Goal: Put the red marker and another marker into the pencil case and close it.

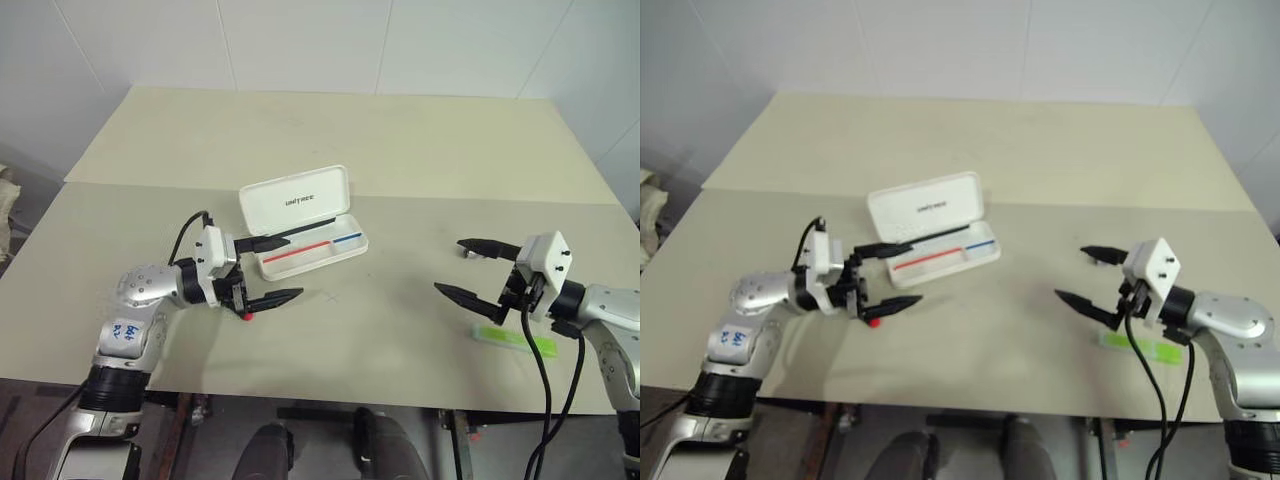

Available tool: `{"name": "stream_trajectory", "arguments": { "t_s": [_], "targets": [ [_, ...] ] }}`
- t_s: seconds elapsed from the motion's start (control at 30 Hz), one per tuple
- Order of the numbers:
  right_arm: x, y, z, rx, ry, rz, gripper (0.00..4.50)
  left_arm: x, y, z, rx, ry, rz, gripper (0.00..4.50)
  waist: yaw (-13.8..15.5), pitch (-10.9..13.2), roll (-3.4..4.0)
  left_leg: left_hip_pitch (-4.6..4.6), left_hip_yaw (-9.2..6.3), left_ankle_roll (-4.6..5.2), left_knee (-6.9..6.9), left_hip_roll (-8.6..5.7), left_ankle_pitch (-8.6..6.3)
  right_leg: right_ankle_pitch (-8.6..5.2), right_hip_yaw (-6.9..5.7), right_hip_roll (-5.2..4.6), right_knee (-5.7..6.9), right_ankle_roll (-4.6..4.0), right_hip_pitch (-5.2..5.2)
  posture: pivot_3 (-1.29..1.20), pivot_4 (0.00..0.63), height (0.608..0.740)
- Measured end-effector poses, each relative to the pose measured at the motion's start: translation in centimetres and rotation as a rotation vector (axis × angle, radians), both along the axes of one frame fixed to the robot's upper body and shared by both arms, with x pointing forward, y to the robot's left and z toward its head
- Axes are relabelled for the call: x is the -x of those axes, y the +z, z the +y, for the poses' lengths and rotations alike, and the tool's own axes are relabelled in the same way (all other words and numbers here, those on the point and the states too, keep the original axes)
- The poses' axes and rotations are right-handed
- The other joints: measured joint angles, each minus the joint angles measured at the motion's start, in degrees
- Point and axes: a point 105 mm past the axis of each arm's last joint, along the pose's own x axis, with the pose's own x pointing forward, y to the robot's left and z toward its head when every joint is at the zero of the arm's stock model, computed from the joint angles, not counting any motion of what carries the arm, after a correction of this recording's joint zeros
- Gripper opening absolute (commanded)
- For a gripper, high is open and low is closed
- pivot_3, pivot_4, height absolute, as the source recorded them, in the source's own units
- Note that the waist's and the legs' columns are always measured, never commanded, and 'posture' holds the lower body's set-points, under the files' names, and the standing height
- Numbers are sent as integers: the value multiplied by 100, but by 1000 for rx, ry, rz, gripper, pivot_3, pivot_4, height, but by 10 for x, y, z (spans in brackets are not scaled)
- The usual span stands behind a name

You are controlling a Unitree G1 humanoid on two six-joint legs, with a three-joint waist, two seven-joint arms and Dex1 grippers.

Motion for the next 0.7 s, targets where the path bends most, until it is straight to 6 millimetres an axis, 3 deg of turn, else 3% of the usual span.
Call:
{"name": "stream_trajectory", "arguments": {
  "t_s": [0.37,0.47,0.63,0.7],
  "targets": [
    [-2,-8,14,-15,43,20,4500,-2,6,6,-1,35,-21,4476,4,0,0,1,0,0,0,0,0,1,1,1,-1,1,0,0,150,740],
    [-2,-11,18,-15,58,35,4500,-1,4,11,-20,46,-14,3821,-12,0,0,1,1,0,0,1,0,1,1,1,0,0,0,0,150,740],
    [-5,-5,23,-27,72,13,4500,-1,1,25,-44,83,-4,2153,-40,0,0,3,1,0,0,3,0,1,1,2,1,0,1,0,150,740],
    [-5,-7,29,-39,88,14,4500,-2,0,29,-67,103,-2,2153,-49,0,0,3,0,0,-1,3,0,1,1,2,1,-1,1,0,150,740]
  ]
}}
